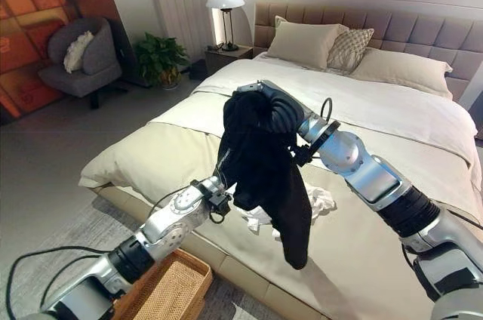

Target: Pick up clothes into the bucket

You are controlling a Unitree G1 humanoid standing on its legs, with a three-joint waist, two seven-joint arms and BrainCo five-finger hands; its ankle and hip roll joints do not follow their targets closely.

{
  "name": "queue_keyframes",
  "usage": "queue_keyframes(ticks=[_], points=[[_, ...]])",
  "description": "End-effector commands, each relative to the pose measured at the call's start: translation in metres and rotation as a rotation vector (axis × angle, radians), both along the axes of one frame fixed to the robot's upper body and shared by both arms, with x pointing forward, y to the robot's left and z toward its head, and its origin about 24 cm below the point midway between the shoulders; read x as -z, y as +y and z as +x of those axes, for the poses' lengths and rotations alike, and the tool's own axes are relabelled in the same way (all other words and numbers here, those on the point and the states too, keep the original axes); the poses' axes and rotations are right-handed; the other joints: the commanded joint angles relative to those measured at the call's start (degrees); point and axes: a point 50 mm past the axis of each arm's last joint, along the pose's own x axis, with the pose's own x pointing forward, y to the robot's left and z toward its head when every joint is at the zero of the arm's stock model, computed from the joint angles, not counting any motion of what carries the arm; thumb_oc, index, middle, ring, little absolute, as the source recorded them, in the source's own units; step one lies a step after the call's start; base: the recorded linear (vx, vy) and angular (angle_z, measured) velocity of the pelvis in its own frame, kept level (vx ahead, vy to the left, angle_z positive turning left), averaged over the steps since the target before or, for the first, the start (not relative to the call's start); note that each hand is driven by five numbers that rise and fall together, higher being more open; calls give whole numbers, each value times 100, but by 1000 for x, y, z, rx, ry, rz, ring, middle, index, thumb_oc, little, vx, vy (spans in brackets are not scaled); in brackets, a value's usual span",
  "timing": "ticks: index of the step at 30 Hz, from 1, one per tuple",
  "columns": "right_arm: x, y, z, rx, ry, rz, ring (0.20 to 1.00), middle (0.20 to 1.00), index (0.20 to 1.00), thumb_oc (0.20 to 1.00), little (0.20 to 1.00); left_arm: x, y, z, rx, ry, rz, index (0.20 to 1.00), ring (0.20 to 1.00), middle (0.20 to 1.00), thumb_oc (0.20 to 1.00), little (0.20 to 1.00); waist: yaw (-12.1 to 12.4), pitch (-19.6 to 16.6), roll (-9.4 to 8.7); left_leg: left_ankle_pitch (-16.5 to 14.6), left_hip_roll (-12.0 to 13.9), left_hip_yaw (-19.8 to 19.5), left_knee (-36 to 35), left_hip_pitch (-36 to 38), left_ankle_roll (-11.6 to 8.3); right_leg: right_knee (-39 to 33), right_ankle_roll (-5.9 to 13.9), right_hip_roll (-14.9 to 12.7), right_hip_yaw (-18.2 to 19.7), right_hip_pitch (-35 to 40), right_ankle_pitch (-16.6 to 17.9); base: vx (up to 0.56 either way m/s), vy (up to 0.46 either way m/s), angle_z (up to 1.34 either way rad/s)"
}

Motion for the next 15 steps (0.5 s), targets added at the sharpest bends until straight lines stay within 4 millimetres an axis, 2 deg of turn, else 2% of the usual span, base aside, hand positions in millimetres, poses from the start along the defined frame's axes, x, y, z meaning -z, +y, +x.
queue_keyframes(ticks=[1,2,3,4,5,6,7,8,9,10,14,15], points=[[-46,12,-15,-102,-155,184,200,200,200,200,200,-19,-25,-5,189,-19,-54,200,200,200,200,200,103,-152,-321,-532,-228,33,506,-61,145,614,203,-230,-172,-128,-248,0,0,0],[-46,11,-14,-95,-155,188,200,200,200,200,200,-20,-20,-7,196,-1,-77,200,200,200,200,200,110,-152,-325,-533,-223,33,499,-49,143,613,202,-227,-177,-119,-254,0,0,0],[-43,8,-12,-77,-152,191,369,369,369,369,369,-17,-12,-10,192,18,-94,200,200,200,200,200,128,-160,-318,-579,-208,32,486,7,139,603,204,-219,-182,-79,-289,0,0,0],[-43,8,-12,-77,-152,191,435,435,435,435,435,-17,-12,-11,192,19,-94,200,200,200,200,200,127,-155,-319,-581,-207,33,484,17,139,602,204,-218,-181,-70,-291,0,0,0],[-42,7,-11,-68,-153,190,580,580,580,580,580,-16,-10,-11,188,17,-92,200,200,200,200,200,136,-155,-320,-582,-206,28,486,20,138,599,202,-219,-178,-65,-289,-39,-3,0],[-39,1,-9,-31,-151,204,573,573,573,573,573,-18,1,-13,170,7,-92,200,200,200,200,200,164,-155,-330,-532,-215,25,490,-31,142,591,198,-225,-173,-102,-245,0,0,0],[-39,1,-9,-31,-150,204,573,573,573,573,573,-18,1,-13,170,9,-92,200,200,200,200,200,165,-151,-326,-573,-205,25,479,13,137,588,200,-216,-173,-64,-284,-38,0,0],[-35,-6,-8,1,-144,218,630,630,630,630,630,-19,12,-14,143,19,-113,200,200,200,200,200,187,-153,-323,-524,-214,17,473,-17,141,573,198,-224,-176,-85,-244,0,0,0],[-35,-6,-8,1,-142,218,796,796,796,796,796,-18,12,-14,142,20,-113,200,200,200,200,200,187,-153,-319,-565,-205,15,462,23,137,570,200,-215,-177,-50,-282,0,0,0],[-32,-10,-6,23,-137,225,1000,1000,1000,1000,1000,-18,19,-15,121,26,-125,200,200,200,200,200,202,-149,-317,-559,-204,15,453,28,134,557,198,-215,-183,-41,-281,0,0,0],[-22,-28,-4,111,-118,276,1000,1000,1000,1000,1000,-19,44,-18,19,44,-193,200,200,200,200,200,256,-126,-307,-547,-203,-3,428,49,135,518,196,-215,-199,-7,-268,0,0,0],[-22,-28,-5,111,-117,276,1000,1000,1000,1000,1000,-19,44,-18,18,44,-192,200,200,200,200,200,254,-129,-309,-547,-203,-5,427,49,135,517,196,-216,-200,-5,-268,0,0,0]])
